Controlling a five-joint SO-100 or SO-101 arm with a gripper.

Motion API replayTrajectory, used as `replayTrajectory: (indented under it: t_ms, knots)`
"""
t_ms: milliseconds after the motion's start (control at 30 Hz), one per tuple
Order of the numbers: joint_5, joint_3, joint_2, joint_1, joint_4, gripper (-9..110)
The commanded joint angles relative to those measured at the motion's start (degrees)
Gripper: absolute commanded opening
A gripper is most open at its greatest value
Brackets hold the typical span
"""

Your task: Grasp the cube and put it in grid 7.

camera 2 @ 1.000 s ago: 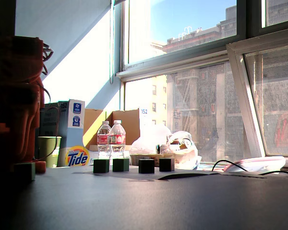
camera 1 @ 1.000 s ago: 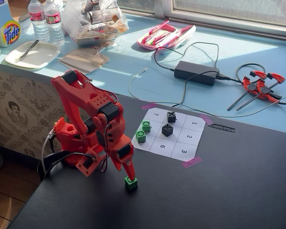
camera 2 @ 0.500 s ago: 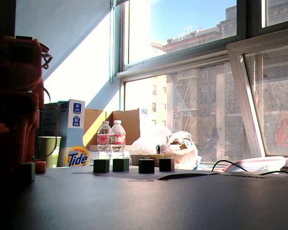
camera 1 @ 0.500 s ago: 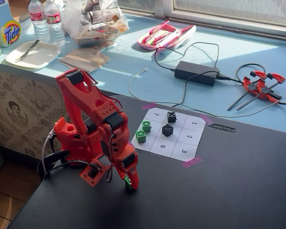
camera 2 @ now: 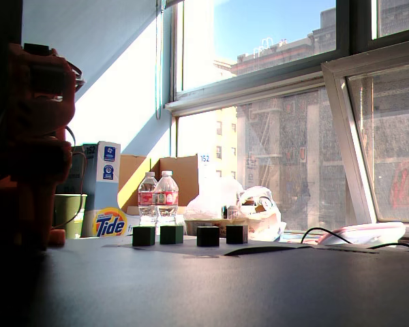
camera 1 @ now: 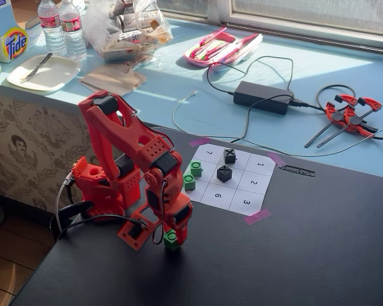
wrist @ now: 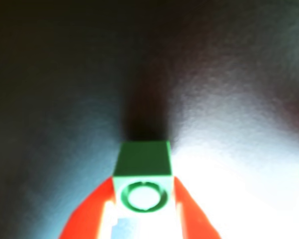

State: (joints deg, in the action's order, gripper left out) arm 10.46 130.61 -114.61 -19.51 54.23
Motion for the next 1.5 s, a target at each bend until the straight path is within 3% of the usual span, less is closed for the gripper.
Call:
replayTrajectory:
  t_ms: [0, 233, 500, 933, 1467]
  knots:
    - [-2.9, -9.3, 1.6, -1.2, 5.7, 0]
    - [-9.0, -23.7, -2.7, 4.7, 17.0, 0]
    - [-20.7, -29.6, -21.5, 34.5, 17.0, 0]
    - [-29.1, -31.5, -13.8, 71.5, 4.6, 0]
    - [-31.5, -26.8, 8.4, 83.5, -14.5, 0]
